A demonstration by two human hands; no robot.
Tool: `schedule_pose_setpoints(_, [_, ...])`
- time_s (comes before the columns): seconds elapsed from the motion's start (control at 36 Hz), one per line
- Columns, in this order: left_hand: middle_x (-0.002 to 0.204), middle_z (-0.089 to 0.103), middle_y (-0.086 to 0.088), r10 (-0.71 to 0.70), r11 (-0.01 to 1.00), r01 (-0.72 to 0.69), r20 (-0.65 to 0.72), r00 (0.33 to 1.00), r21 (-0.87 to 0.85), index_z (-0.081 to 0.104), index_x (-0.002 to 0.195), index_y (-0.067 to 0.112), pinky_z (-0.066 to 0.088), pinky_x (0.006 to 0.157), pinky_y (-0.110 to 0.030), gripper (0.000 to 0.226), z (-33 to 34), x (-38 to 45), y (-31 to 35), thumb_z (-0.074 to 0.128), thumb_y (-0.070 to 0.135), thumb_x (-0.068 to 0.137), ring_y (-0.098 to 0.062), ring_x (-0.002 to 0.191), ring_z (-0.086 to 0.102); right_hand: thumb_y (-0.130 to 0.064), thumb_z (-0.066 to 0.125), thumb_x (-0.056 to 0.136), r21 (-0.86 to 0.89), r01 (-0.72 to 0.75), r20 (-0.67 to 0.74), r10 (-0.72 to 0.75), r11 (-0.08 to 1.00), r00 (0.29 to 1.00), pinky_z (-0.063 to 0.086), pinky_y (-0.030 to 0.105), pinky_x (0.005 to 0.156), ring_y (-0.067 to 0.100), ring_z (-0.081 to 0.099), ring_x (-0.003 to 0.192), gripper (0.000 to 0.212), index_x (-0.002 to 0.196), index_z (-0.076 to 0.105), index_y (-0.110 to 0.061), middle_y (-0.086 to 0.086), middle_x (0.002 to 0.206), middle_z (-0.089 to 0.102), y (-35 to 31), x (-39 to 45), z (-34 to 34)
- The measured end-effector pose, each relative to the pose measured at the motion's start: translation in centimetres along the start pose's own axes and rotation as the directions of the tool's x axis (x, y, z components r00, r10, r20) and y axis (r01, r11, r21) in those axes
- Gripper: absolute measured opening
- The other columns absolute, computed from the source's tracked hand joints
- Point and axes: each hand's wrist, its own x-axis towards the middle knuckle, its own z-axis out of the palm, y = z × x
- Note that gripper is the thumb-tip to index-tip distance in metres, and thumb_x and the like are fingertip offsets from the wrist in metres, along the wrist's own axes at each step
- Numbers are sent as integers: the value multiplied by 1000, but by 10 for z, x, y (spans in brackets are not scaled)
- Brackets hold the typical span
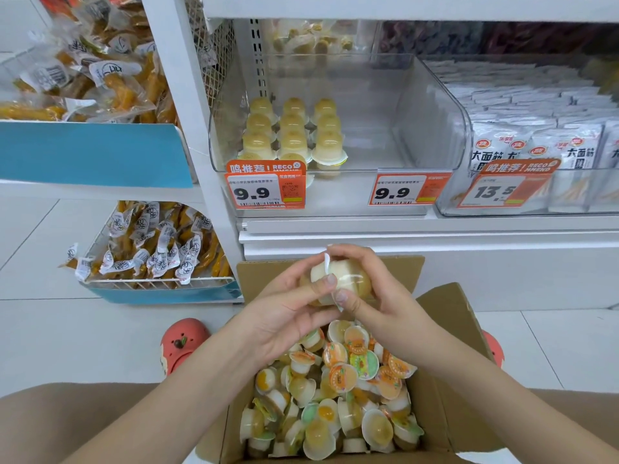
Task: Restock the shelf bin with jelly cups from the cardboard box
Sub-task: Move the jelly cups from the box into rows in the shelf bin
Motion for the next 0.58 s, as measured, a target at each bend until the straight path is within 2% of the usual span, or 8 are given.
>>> schedule_pose_setpoints(0.08, [112, 65, -23, 6, 1000, -6, 6, 1000, -18, 57, 124, 5, 57, 74, -37, 84, 1, -1, -1, 92, 10, 47, -35, 102, 65, -32, 51, 93, -24, 1, 50, 1, 1000, 999, 41, 33, 104, 10, 43, 125, 49, 138, 34, -33, -15, 129, 44, -3, 1, -4])
schedule_pose_setpoints(0.19, [102, 67, -19, 10, 999, -8, -31, 999, 49, 60, 117, 4, 59, 65, -33, 53, 0, -4, 1, 73, 6, 66, -29, 89, 70, -19, 71, 84, -42, -54, 213, 62, 998, 975, 46, 24, 95, 8, 49, 118, 68, 138, 35, -37, -15, 129, 45, -8, 2, -18])
schedule_pose_setpoints(0.28, [98, 68, -22, -13, 999, 13, -4, 1000, 44, 70, 102, 4, 58, 59, -32, 52, 2, -6, 3, 84, 9, 52, -30, 82, 71, -13, 77, 78, -107, -8, 158, 25, 994, 987, 44, 24, 98, 7, 50, 120, 67, 134, 44, -33, -17, 125, 53, -9, 5, -20])
schedule_pose_setpoints(0.39, [96, 69, -21, -49, 997, 48, 9, 999, 64, 70, 102, 3, 58, 58, -31, 67, 0, -4, 5, 93, 15, 40, -29, 83, 71, -13, 82, 71, -108, 6, 119, 7, 994, 993, 44, 25, 100, 5, 52, 119, 66, 127, 52, -33, -17, 123, 58, -9, 7, -22])
schedule_pose_setpoints(0.5, [110, 66, -23, -102, 984, 97, 23, 995, 147, 59, 118, 1, 59, 72, -37, 79, 7, -3, 17, 92, 23, 50, -31, 95, 68, -27, 84, 65, -120, 34, 72, -25, 992, 997, 44, 27, 100, 6, 54, 117, 64, 122, 56, -39, -16, 120, 61, -10, 12, -26])
schedule_pose_setpoints(0.58, [119, 65, -15, -132, 929, 135, -34, 991, 344, 55, 124, 10, 56, 83, -45, 62, 14, -3, 44, 73, 37, 70, -30, 103, 66, -38, 84, 57, -50, 32, -43, -35, 998, 998, 49, 29, 93, 10, 61, 104, 63, 115, 60, -37, -5, 113, 65, -16, 24, -37])
